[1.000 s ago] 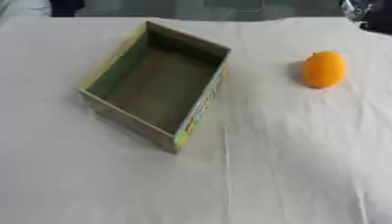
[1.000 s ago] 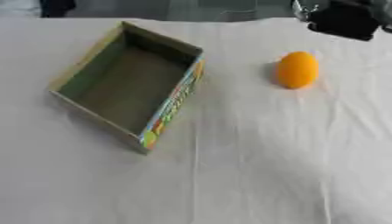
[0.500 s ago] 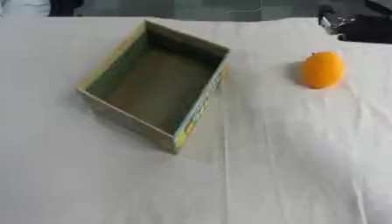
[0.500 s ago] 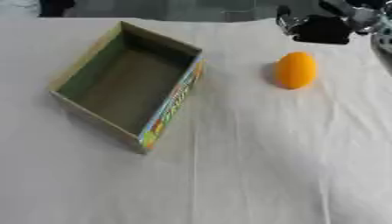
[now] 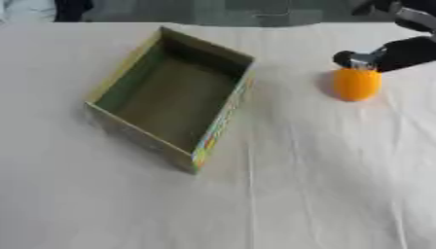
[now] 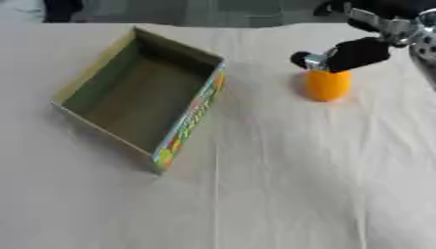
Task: Pick up objects on the table and place them in the box.
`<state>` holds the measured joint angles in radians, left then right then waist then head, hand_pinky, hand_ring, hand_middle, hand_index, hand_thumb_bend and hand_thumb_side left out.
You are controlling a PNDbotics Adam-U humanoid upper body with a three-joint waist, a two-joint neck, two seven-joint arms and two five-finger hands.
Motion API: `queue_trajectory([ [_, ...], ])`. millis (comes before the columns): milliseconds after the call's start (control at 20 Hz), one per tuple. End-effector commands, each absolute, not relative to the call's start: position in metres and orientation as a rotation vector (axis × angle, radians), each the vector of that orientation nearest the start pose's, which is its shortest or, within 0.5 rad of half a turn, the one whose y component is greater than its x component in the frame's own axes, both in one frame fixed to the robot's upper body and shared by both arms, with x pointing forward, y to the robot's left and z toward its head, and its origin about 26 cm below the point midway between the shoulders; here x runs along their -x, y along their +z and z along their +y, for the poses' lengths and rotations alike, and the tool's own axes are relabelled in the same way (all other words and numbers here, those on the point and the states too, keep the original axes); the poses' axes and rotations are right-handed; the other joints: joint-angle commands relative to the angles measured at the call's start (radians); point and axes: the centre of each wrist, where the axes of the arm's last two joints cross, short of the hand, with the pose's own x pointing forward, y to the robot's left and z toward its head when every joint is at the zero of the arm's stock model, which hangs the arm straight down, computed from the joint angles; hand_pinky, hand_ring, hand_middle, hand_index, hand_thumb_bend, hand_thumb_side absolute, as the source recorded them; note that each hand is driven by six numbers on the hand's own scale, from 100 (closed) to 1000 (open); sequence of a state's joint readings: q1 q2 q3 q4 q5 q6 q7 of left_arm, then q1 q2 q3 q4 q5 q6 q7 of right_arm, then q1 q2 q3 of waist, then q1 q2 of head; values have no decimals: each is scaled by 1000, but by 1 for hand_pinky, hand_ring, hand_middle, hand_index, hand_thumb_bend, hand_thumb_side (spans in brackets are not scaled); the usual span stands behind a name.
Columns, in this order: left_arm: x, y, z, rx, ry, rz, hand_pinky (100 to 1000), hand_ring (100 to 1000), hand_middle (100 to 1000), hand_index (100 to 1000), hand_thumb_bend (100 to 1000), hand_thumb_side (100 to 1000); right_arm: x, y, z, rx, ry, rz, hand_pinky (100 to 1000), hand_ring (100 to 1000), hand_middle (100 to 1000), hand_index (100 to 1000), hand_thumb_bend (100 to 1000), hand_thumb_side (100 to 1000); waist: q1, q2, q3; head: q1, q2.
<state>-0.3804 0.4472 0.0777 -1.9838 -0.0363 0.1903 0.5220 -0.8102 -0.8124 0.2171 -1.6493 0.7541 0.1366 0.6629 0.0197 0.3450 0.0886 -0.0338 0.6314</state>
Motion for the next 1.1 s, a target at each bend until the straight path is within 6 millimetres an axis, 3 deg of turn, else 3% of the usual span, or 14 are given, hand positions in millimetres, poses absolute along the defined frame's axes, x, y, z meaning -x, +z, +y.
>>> queue_trajectory([
  [50,-302,249,289,-688,160,-2276,784,633,687,879,100,982,-365,339,-289,1159,1546,-1339,878,976,884,973,564,691,0,-26,0,-2,-9],
  [300,-302,248,289,-687,159,-2276,784,633,687,879,100,980,-370,338,-293,1147,1571,-1242,888,990,914,1000,522,610,-1,-26,-1,-2,-10],
  [450,-302,248,289,-687,159,-2275,783,633,686,879,100,979,-374,336,-296,1144,1573,-1201,897,992,931,1000,402,543,-1,-26,-1,-2,-11],
  [650,-302,248,289,-688,162,-2275,783,633,686,879,100,978,-377,332,-298,1142,1587,-1172,905,981,926,1000,359,492,0,-24,-1,-3,-12],
  [800,-302,248,289,-687,162,-2276,783,633,686,879,100,975,-379,329,-299,1144,1595,-1153,911,980,926,1000,393,444,0,-23,-1,-3,-13],
  [1100,-302,249,289,-688,162,-2276,783,633,685,879,100,967,-388,317,-307,1151,1616,-1068,918,984,939,1000,482,465,-1,-20,-1,-7,-14],
])
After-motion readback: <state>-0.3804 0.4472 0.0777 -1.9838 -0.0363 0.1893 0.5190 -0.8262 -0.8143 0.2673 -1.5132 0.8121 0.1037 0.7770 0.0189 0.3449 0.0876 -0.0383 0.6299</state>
